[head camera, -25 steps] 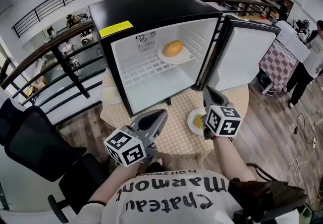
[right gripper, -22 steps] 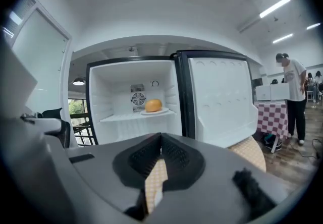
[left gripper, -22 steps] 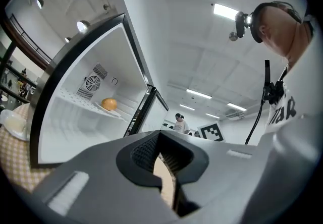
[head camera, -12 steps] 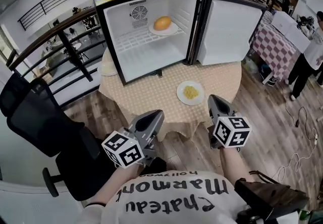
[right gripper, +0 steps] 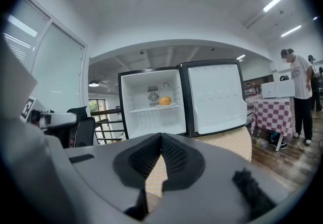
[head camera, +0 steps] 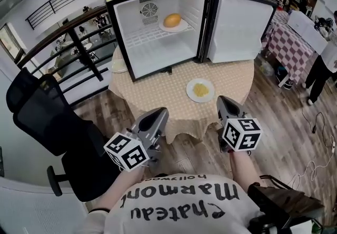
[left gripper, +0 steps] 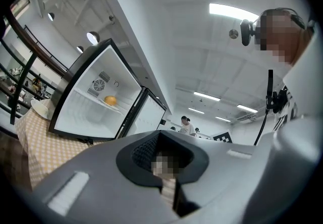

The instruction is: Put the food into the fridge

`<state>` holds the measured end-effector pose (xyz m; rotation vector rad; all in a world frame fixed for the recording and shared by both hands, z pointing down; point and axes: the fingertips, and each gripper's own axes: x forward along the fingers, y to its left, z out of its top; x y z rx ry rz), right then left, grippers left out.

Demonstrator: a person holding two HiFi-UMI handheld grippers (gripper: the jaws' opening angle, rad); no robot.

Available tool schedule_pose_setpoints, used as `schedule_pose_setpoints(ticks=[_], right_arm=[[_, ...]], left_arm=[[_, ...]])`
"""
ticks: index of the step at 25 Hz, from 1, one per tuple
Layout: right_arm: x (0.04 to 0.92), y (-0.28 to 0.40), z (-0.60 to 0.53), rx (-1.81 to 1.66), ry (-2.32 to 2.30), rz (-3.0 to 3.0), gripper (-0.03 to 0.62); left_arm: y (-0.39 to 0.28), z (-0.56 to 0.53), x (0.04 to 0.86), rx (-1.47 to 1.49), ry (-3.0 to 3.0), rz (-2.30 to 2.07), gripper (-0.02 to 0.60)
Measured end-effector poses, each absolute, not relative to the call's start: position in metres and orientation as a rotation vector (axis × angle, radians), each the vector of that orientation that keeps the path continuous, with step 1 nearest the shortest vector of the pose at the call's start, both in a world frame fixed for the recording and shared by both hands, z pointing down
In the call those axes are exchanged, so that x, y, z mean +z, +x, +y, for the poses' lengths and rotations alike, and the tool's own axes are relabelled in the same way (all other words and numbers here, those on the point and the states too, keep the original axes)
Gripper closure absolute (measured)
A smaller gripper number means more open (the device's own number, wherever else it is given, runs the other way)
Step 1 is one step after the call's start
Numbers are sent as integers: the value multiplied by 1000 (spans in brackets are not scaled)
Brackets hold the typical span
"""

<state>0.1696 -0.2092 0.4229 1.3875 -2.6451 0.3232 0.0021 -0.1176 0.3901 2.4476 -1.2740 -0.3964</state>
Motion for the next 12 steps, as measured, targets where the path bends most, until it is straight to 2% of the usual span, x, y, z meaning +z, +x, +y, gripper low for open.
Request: schedule_pose_setpoints(ticks=[12], right_arm=[[413, 160, -207, 314, 1369, -2647, 579]], left_arm=[[-8, -117, 378, -439, 2438, -1292, 574]])
